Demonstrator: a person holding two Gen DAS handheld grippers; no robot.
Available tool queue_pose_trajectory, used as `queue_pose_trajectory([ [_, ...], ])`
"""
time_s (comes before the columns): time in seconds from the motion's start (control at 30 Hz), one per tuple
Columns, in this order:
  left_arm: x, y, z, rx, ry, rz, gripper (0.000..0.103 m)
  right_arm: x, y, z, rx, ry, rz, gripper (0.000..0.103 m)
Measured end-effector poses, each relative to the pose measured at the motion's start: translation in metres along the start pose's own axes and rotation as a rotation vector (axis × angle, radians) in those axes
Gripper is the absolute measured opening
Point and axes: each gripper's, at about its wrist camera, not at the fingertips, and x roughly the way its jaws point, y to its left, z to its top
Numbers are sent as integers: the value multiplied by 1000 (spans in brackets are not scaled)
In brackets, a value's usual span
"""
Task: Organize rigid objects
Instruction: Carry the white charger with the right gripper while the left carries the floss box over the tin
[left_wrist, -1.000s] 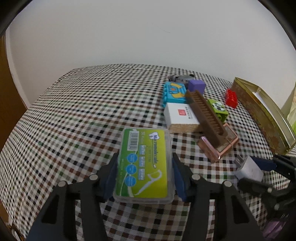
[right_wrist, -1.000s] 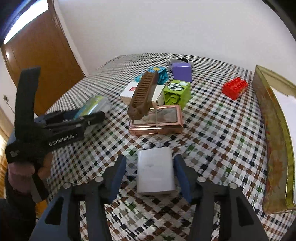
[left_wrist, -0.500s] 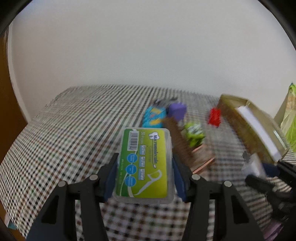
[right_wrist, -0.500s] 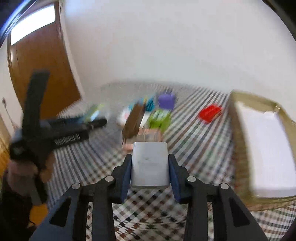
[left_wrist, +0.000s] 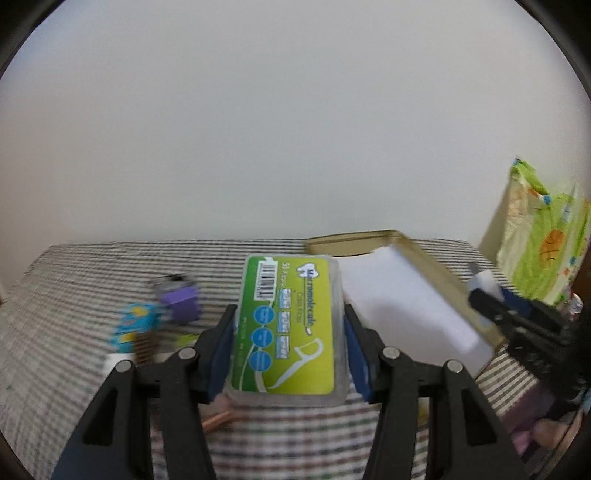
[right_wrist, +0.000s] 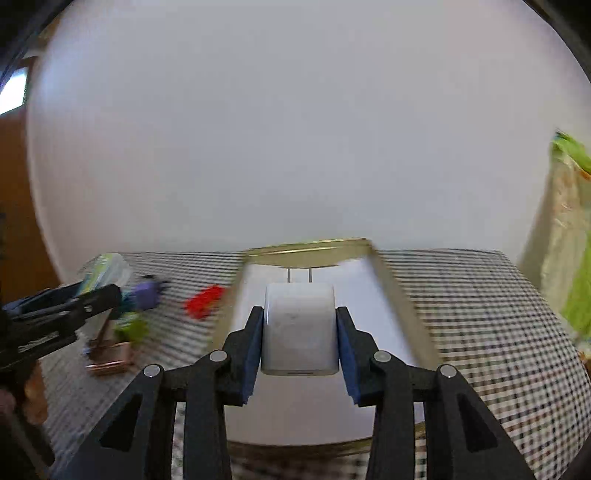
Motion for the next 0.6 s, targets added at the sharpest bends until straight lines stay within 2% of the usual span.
queue_pose_trajectory([
  [0.13,26,-38,7,39,13,-35,53,18,-25,-5,78,30,-36,40],
  [0.3,53,-76,5,69,38,-67,53,18,-38,-8,76,22,-80,40],
  [0.47,75,-97,-1,87,73,-74,53,10,-44,-9,74,22,-109,41],
  [0.6,77,-103,-2,80,69,-74,53,15,-46,-11,71,17,-122,41],
])
